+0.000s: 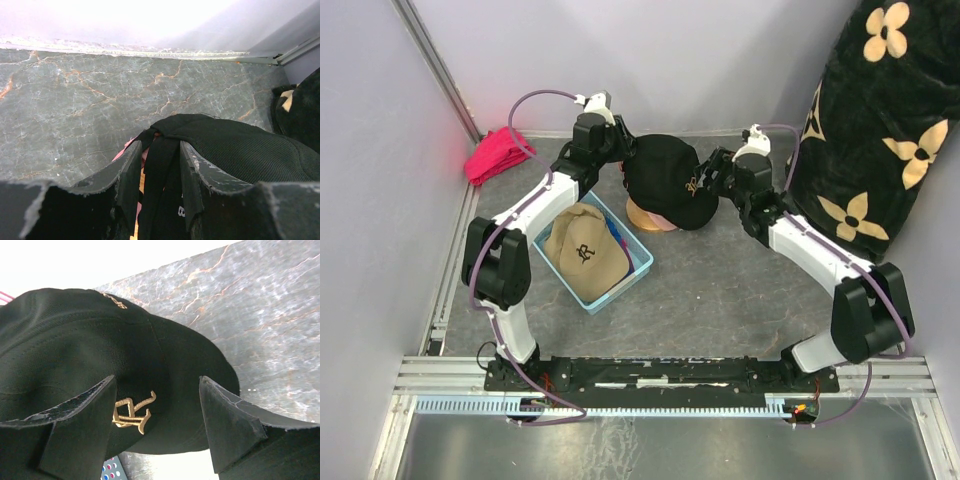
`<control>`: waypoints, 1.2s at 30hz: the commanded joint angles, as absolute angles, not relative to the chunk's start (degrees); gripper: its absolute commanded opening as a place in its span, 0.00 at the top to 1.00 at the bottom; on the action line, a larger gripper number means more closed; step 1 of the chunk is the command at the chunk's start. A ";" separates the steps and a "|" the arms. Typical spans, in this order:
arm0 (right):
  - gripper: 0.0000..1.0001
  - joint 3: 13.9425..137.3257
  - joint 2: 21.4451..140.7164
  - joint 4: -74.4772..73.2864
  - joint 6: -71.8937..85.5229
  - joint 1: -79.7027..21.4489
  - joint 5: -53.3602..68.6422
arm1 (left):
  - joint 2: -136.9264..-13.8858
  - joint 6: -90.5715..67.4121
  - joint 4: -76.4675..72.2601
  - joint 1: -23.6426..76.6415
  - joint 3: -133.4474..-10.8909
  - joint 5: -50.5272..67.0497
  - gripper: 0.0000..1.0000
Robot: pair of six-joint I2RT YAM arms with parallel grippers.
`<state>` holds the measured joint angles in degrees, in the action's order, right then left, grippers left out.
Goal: Stack the hats
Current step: Stack the hat on the hat.
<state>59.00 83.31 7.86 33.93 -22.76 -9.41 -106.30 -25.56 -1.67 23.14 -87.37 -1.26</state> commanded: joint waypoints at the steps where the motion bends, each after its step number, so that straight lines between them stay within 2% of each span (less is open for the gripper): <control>1: 0.25 59.86 87.49 12.62 37.66 -22.23 -5.81 | -108.28 -24.30 1.88 22.17 -87.22 -3.52 0.58; 17: 0.26 60.04 93.21 10.56 38.79 -22.02 -7.72 | -110.59 -23.95 4.07 21.82 -86.77 -4.28 0.59; 27: 0.26 59.86 89.05 10.45 36.99 -22.12 -8.27 | -109.38 -25.10 2.61 21.84 -85.33 -5.10 0.59; 36: 0.26 60.54 84.24 9.59 35.13 -22.12 -8.25 | -105.59 -26.23 0.97 22.18 -84.81 -5.81 0.55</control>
<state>59.66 88.12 10.96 37.34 -21.96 -7.99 -106.94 -25.63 -3.81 22.22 -86.76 -3.11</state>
